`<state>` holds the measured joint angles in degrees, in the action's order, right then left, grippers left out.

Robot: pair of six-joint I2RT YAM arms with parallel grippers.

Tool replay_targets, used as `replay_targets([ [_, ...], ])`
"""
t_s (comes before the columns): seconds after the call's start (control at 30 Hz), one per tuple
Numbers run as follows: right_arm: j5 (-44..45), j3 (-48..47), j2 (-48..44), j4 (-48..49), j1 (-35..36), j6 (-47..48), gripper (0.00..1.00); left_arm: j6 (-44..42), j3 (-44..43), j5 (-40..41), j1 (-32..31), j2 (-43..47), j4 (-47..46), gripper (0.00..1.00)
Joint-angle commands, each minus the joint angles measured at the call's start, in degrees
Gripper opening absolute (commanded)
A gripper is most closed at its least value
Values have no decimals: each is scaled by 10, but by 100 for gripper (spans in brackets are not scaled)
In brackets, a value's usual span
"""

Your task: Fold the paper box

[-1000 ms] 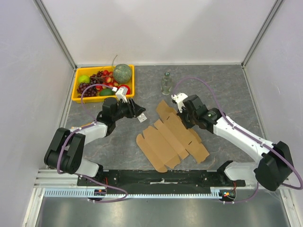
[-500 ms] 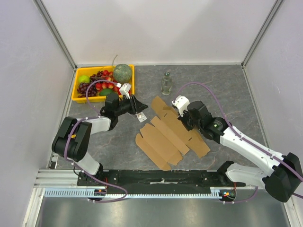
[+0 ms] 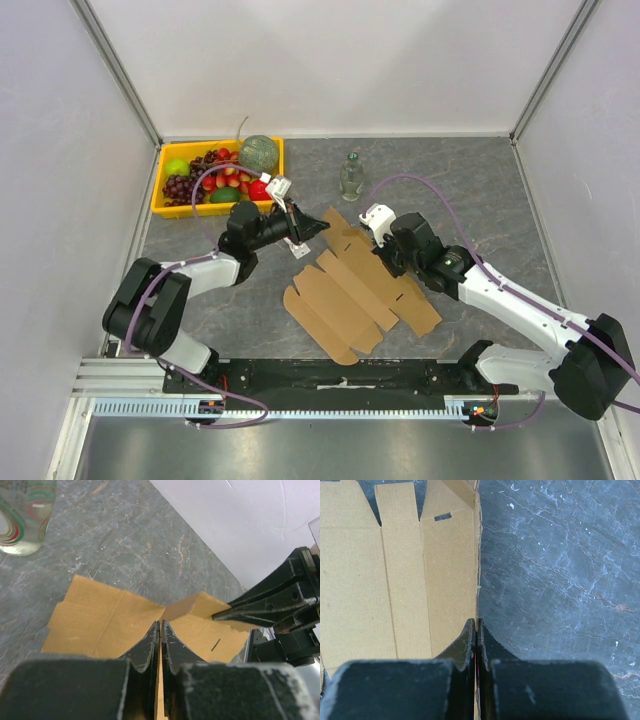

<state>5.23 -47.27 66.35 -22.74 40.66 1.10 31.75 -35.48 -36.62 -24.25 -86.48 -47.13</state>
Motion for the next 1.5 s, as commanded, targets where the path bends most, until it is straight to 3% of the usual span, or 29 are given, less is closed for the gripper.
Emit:
replay_targets([
  [0.0, -15, -4, 0, 19, 1, -5, 0, 21, -53, -9, -23, -40, -23, 7],
  [0.4, -23, -3, -5, 16, 1, -4, 0, 20, -99, -3, -56, -93, -6, 4],
  [0.9, -1, -11, 15, 16, 1, -29, 0, 9, -69, 10, -83, -64, 20, 2],
  [1.47, -6, -8, 16, 21, 1, -33, 0, -12, -92, 36, -133, -72, 56, 2],
])
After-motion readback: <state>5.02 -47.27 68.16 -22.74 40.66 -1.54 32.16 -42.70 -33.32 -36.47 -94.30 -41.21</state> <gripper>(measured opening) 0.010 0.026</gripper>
